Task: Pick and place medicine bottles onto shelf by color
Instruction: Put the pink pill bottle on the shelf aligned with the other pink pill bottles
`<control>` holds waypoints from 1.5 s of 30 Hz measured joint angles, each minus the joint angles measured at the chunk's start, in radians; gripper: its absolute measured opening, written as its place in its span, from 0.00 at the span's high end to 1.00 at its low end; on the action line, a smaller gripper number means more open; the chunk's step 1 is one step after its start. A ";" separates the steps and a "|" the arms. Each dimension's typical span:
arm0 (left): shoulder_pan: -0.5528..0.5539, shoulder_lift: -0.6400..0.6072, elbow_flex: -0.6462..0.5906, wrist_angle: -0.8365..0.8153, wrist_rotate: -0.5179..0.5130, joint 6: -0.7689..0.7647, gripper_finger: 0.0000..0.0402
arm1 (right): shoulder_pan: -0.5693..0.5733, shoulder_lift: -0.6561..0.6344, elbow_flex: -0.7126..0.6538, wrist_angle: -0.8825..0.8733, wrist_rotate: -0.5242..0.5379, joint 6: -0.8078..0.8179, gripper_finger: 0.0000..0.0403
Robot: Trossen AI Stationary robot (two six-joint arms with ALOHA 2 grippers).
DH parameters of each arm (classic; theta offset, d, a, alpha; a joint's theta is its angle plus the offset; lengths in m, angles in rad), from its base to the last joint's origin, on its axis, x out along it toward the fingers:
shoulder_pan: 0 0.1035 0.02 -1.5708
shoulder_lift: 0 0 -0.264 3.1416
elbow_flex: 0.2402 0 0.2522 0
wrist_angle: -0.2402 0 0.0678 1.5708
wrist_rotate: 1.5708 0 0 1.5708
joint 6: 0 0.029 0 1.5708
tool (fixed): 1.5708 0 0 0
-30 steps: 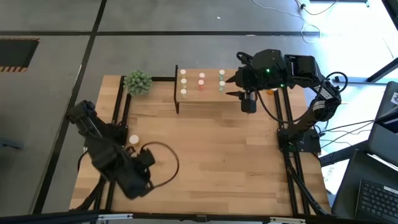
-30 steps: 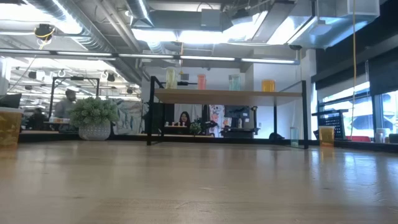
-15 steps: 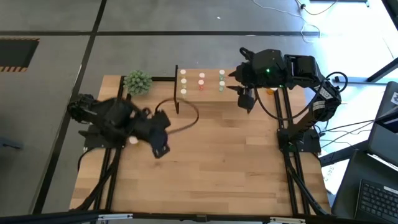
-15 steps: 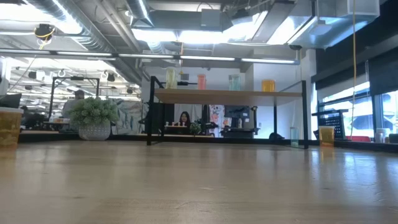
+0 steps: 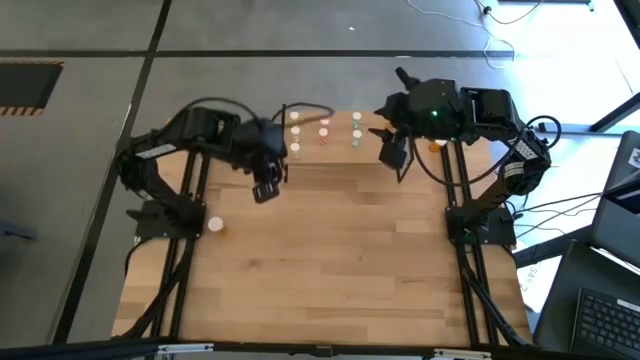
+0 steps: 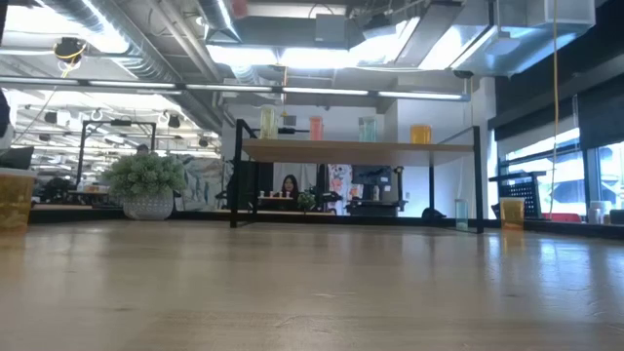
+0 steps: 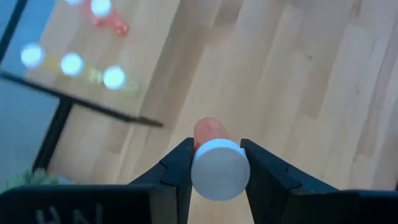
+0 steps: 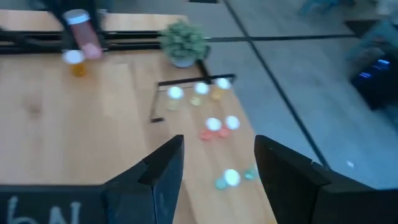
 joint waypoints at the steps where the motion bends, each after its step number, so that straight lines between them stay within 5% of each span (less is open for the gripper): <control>1: 0.025 0.000 0.000 0.015 0.018 0.041 0.73 | 0.000 0.000 0.000 -0.002 0.030 0.013 0.51; 6: 0.136 0.000 0.000 0.128 0.100 0.207 0.73 | 0.000 0.000 0.000 -0.025 0.169 0.071 0.51; 15: 0.307 0.070 0.000 0.219 0.217 0.396 0.73 | -0.002 0.000 0.000 -0.031 0.172 0.090 0.51; 23: 0.339 0.184 0.000 0.257 0.238 0.499 0.73 | -0.047 0.006 0.000 -0.031 -0.072 0.090 0.51; 45: 0.346 0.387 -0.001 0.331 0.187 0.608 0.73 | -0.068 0.007 0.000 -0.031 -0.119 0.062 0.51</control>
